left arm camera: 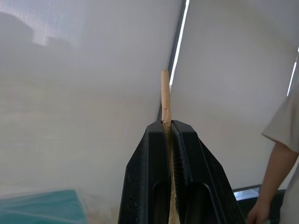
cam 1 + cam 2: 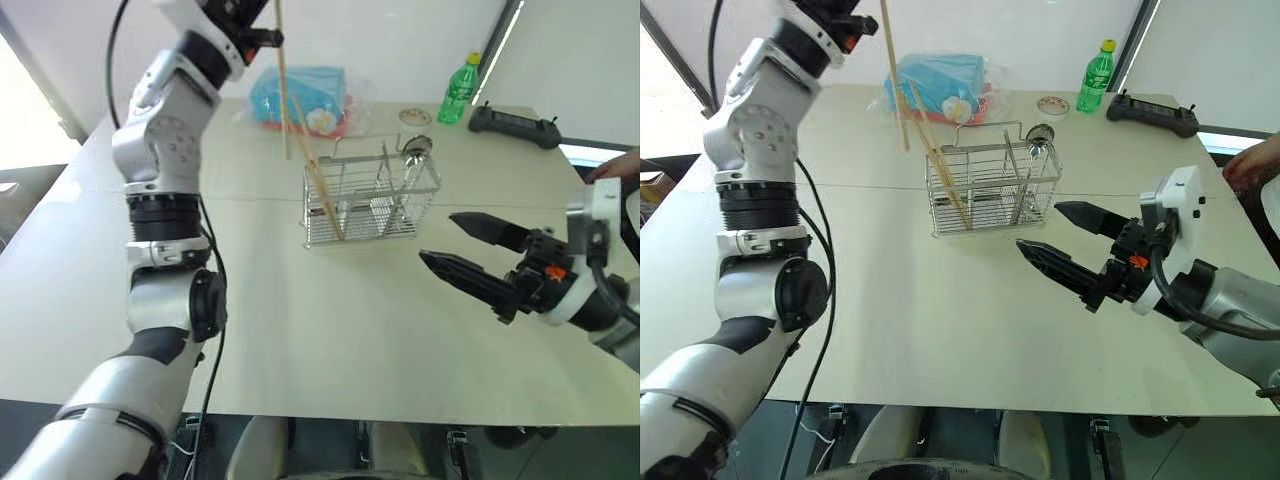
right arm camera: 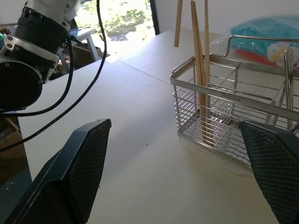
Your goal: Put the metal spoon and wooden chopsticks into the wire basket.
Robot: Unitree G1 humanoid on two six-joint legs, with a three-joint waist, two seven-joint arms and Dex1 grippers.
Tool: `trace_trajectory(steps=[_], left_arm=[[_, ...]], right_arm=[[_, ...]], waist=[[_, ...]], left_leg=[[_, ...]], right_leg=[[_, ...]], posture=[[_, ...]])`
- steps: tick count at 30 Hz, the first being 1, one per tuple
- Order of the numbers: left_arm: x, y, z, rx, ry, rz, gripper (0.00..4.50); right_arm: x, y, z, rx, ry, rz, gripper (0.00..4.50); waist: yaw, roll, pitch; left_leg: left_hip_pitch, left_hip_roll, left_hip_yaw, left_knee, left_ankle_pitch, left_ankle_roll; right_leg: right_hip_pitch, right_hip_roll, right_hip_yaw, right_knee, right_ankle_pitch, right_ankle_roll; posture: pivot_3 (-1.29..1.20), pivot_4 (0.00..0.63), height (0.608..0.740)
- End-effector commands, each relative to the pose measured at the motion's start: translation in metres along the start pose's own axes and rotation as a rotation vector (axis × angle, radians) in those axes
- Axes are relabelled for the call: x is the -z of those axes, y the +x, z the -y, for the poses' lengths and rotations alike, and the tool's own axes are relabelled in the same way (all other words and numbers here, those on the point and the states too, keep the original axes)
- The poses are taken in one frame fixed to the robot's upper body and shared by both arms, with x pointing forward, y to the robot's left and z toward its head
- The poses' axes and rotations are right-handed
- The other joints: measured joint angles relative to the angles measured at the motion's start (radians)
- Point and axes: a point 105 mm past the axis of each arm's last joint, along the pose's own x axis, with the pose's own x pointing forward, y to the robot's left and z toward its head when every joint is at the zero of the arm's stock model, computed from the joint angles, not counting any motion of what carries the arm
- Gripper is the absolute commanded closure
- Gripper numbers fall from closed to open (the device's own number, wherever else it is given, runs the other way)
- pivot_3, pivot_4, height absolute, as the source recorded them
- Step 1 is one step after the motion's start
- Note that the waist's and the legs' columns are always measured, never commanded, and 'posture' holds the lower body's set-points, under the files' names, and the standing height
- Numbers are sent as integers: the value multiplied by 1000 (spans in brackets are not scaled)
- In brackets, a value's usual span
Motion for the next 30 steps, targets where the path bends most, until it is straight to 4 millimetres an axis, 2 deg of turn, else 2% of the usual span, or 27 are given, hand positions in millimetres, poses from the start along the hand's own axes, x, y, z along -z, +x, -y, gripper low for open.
trace_trajectory(steps=[1, 4, 12, 17, 21, 24, 28, 30], left_arm=[[-26, 12, 16, 56, -3, 90, 4447], [-34, 21, 29, 100, -31, 113, 4447], [20, 20, 54, 160, -49, 43, 4447], [53, 7, 59, 167, 8, -22, 4447], [72, -5, 62, 167, 63, -52, 4447], [78, -10, 61, 148, 52, -56, 3508], [77, -14, 65, 148, -22, -53, 1463], [70, -14, 61, 124, -63, -37, 502]], right_arm=[[-12, -3, -4, 13, -40, 40, 0], [-10, -5, -3, 36, -30, 41, 0], [-13, -4, -3, 49, -27, 61, 0], [-17, -5, -2, 49, -33, 69, 0], [-18, -4, -1, 52, -26, 76, 0], [-17, -3, 0, 53, -23, 75, 0], [-16, -2, 2, 53, -16, 70, 0], [-17, -2, 4, 53, -11, 71, 0]], waist=[[2, 0, 0], [4, -1, 0], [3, 0, 0], [1, 1, 0], [4, 1, 0], [5, 1, 0], [4, 1, 0], [4, 1, 0]], left_leg=[[0, 0, 0, 0, 0, 0], [-1, 0, -1, 0, 0, 0], [1, -1, 0, 2, -1, 1], [0, 0, 0, 0, -1, 1], [0, 0, 0, 1, -1, 2], [0, 0, 0, 1, -1, 2], [-1, 0, 0, 2, -1, 2], [-1, 0, 0, 2, -1, 2]], right_leg=[[0, 0, 0, 0, 0, 0], [0, 0, 0, 0, 0, 0], [3, -1, 0, -2, 0, -1], [1, 0, 0, -2, 0, -1], [2, 0, 0, -2, 0, -1], [2, -1, 0, -3, -1, -2], [2, -1, 0, -3, -2, -4], [2, -1, 0, -3, -2, -4]], posture=[[0, 150, 720], [0, 150, 720], [0, 150, 720], [0, 150, 720], [0, 150, 720], [0, 150, 720], [0, 150, 720], [0, 150, 720]])
